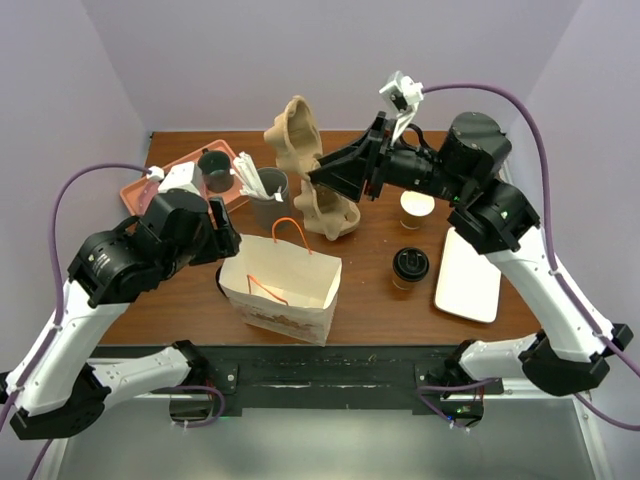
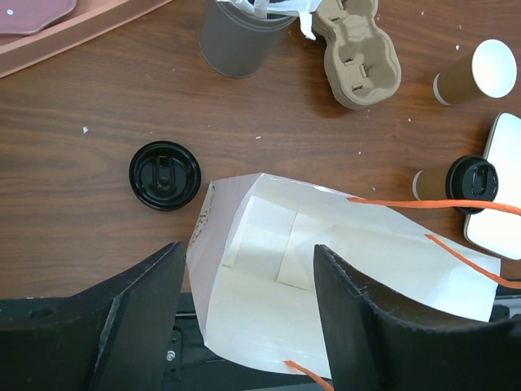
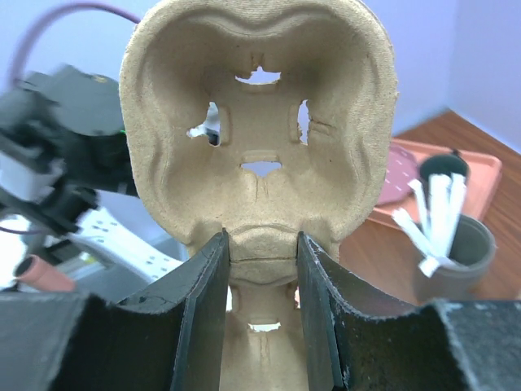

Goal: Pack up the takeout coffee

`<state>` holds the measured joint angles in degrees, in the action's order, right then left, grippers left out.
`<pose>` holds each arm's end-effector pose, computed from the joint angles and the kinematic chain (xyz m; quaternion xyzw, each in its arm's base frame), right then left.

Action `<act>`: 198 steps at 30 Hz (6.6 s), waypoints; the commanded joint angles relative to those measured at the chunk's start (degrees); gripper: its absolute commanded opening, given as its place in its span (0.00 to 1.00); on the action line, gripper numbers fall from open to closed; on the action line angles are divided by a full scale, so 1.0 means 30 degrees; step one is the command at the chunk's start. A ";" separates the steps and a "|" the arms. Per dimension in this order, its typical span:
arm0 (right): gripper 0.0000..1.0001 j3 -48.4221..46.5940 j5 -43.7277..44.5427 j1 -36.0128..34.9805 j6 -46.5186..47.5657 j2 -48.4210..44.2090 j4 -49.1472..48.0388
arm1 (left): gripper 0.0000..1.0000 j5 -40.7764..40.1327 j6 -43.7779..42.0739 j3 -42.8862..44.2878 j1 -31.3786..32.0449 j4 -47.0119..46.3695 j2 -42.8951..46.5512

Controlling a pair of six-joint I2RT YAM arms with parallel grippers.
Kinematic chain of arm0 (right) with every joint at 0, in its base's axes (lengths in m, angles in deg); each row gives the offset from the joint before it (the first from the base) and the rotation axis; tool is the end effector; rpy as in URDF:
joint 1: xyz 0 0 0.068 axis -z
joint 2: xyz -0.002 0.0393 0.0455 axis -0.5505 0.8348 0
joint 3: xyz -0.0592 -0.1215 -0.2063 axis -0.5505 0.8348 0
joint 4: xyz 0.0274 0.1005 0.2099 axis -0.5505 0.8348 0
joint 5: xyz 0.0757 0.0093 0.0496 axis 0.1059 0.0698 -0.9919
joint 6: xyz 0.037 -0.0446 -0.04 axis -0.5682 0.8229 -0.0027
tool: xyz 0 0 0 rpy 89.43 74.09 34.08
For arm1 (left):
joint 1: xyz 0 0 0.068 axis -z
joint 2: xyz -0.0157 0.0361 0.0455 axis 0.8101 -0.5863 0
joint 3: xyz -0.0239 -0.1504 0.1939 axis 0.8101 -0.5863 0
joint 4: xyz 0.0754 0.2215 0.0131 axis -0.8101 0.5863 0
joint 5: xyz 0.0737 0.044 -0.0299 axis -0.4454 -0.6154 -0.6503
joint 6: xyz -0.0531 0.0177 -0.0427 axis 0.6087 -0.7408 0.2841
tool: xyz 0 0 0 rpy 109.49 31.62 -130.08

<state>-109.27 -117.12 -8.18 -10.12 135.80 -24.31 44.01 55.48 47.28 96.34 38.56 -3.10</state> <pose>0.1670 0.1847 0.5064 -0.3067 0.6059 0.5023 0.5353 0.1175 -0.0750 0.3920 -0.1105 0.8966 -0.1293 0.4088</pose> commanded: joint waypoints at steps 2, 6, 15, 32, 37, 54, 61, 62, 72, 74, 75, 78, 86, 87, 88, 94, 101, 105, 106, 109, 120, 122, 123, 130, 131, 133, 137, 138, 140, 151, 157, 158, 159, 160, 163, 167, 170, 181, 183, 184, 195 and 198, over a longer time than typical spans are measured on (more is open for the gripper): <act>0.27 0.0985 -0.1210 -0.0728 -0.2422 -0.0991 -0.3141 | 0.65 -0.0396 0.0369 0.0236 -0.0222 -0.0104 0.0815; 0.27 0.2477 -0.2147 -0.1254 -0.3916 -0.1050 -0.4810 | 0.68 -0.1246 0.0605 0.0324 -0.0193 -0.0134 0.1548; 0.28 0.2775 -0.1944 -0.3568 -0.4154 0.0265 -0.5049 | 0.68 -0.1657 0.1776 -0.1345 -0.0193 -0.0163 0.3306; 0.25 0.2568 0.3183 -0.5270 -0.0344 0.1616 -0.0916 | 0.67 -0.0868 0.2333 -0.3951 -0.0193 -0.1361 0.5181; 0.26 0.2832 0.3856 -0.5445 -0.0198 0.1704 -0.0916 | 0.67 -0.0018 0.2392 -0.5124 -0.0193 -0.2007 0.5416; 0.25 0.2892 0.6346 -0.7144 0.3696 0.2494 0.2627 | 0.49 0.0217 0.2334 -0.6590 -0.0193 -0.3414 0.4187; 0.26 0.3329 0.6786 -0.7350 0.3787 0.2203 0.3127 | 0.17 0.0101 0.2275 -0.6736 -0.0193 -0.3825 0.4040; 0.26 0.3418 0.6990 -0.7379 0.3787 0.2057 0.3185 | 0.15 0.0129 0.2246 -0.6795 -0.0193 -0.3825 0.4010; 0.25 0.3477 0.7139 -0.7379 0.5426 0.2260 0.5791 | 0.00 0.0218 0.2274 -0.6767 -0.0193 -0.4176 0.3688; 0.25 0.3506 0.7139 -0.7380 0.5806 0.2289 0.6260 | 0.00 0.0218 0.2246 -0.6707 -0.0193 -0.4177 0.3746; 0.25 0.3506 0.7226 -0.7408 0.5924 0.2377 0.6436 | 0.00 0.0189 0.2274 -0.6678 -0.0193 -0.4177 0.3746; 0.25 0.3244 0.7519 -0.7554 0.6130 0.2728 0.7285 | 0.00 0.0246 0.2275 -0.6620 -0.0193 -0.4235 0.3717; 0.25 0.2657 0.9829 -0.8521 0.6542 0.4016 0.8224 | 0.00 0.1066 0.1602 -0.6853 -0.0193 -0.5610 0.4038; 0.25 0.2628 1.0008 -0.8580 0.6482 0.4134 0.8195 | 0.00 0.1328 0.1572 -0.6912 -0.0193 -0.5757 0.4097; 0.25 0.2599 1.0242 -0.8696 0.6424 0.4193 0.8195 | 0.00 0.1476 0.1484 -0.7116 -0.0193 -0.6194 0.4127; 0.24 0.2335 1.2293 -0.8902 0.5871 0.5072 0.8341 | 0.00 0.2268 0.1366 -0.7673 -0.0193 -0.6608 0.4332; 0.23 0.2276 1.3291 -0.8873 0.5720 0.5161 0.8810 | 0.00 0.2357 0.1103 -0.7674 -0.0193 -0.6433 0.4010; 0.23 0.2043 1.3262 -0.8874 0.5808 0.5219 0.9482 | 0.00 0.2386 0.0840 -0.7704 -0.0193 -0.6462 0.4039; 0.23 0.1955 1.3262 -0.8873 0.5837 0.5335 0.9600 | 0.00 0.2357 0.0752 -0.7704 -0.0193 -0.6491 0.4039; 0.23 0.1574 1.2853 -0.8873 0.6100 0.5512 1.0244 | 0.00 0.2531 0.0372 -0.7733 -0.0193 -0.6783 0.4098; 0.23 0.1892 1.1064 -0.8902 0.6365 0.6566 1.1330 | 0.00 0.4962 -0.0538 -0.8846 -0.0193 -0.8894 0.4625; 0.23 0.2158 1.1357 -0.8873 0.5843 0.6684 1.1301 | 0.00 0.5022 -0.0567 -0.9051 -0.0193 -0.8748 0.4713; 0.22 0.2304 1.1502 -0.8873 0.5721 0.6771 1.1359 | 0.00 0.5051 -0.0596 -0.9109 -0.0193 -0.8602 0.4800; 0.23 0.3037 1.2411 -0.8873 0.4842 0.7005 1.0979 | 0.00 0.5315 -0.0626 -0.9461 -0.0164 -0.8483 0.5035; 0.24 0.3038 1.2644 -0.8873 0.4696 0.7094 1.0978 | 0.00 0.5344 -0.0597 -0.9461 -0.0193 -0.8512 0.5006; 0.31 0.2979 1.2763 -0.8873 0.4549 0.7299 1.0920 | 0.00 0.5403 -0.0596 -0.9490 -0.0193 -0.8512 0.5006; 0.41 0.2920 1.2822 -0.8873 0.4314 0.7300 1.0569 | 0.00 0.5491 -0.0509 -0.9579 -0.0193 -0.8484 0.5035; 0.43 0.3008 1.2938 -0.8873 0.4314 0.7154 1.0423 | 0.00 0.5491 -0.0480 -0.9608 -0.0193 -0.8512 0.5035; 0.52 0.3183 1.3143 -0.8902 0.4314 0.7124 0.9983 | 0.00 0.5491 -0.0421 -0.9608 -0.0193 -0.8570 0.5064; 0.59 0.0405 1.2646 -0.8874 0.4168 0.6568 1.0332 | 0.00 0.5374 -0.0479 -0.9461 -0.0193 -0.8893 0.4861; 0.59 -0.1677 1.2646 -0.8844 0.2617 0.6012 1.0393 | 0.22 0.5170 -0.0567 -0.8965 -0.0164 -0.8573 0.4393; 0.59 -0.1969 1.2821 -0.8815 0.1977 0.5807 1.0421 | 0.27 0.4734 -0.0480 -0.8818 -0.0193 -0.8368 0.4304; 0.59 -0.2523 1.3286 -0.8815 0.1622 0.5660 1.0335 | 0.30 0.4584 -0.0479 -0.8382 -0.0193 -0.8076 0.4187; 0.58 -0.2761 1.3436 -0.8815 0.1242 0.5543 1.0276 | 0.38 0.4467 -0.0740 -0.8174 -0.0193 -0.7986 0.3925; 0.58 -0.2939 1.4343 -0.8815 -0.0515 0.4374 0.9370 | 0.52 0.3764 -0.1384 -0.7442 -0.0193 -0.7693 0.3310; 0.58 -0.2121 1.5252 -0.8844 -0.3269 0.2937 0.8810 | 0.55 0.3207 -0.2090 -0.6914 -0.0193 -0.7604 0.2401; 0.57 -0.2292 1.5985 -0.8844 -0.4561 0.2378 0.9686 | 0.54 0.3206 -0.2646 -0.6854 -0.0193 -0.7984 0.1785; 0.60 -0.2679 1.9798 -0.8084 -0.6730 0.0564 1.4495 | 0.15 0.3791 -0.3204 -0.6092 -0.0193 -0.7955 0.0055; 0.60 -0.1420 1.8079 -0.8024 -0.6382 -0.0198 1.3128 | 0.05 0.3996 -0.3146 -0.6005 -0.0164 -0.8014 -0.0178; 0.59 -0.1009 1.7138 -0.8053 -0.5770 -0.0462 1.2450 | 0.02 0.4113 -0.3029 -0.5975 -0.0193 -0.7985 -0.0208; 0.51 -0.0301 1.5603 -0.8024 -0.2105 0.1407 1.0656 | 0.00 0.4759 -0.2296 -0.5916 -0.0193 -0.8132 -0.0355; 0.43 -0.0945 1.8175 -0.8024 -0.1575 0.1966 1.1240 | 0.00 0.4700 -0.1916 -0.5945 -0.0193 -0.8015 -0.0239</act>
<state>-108.72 -70.11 -32.20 -19.14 140.33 9.46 57.40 48.07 27.24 96.06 15.50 -4.50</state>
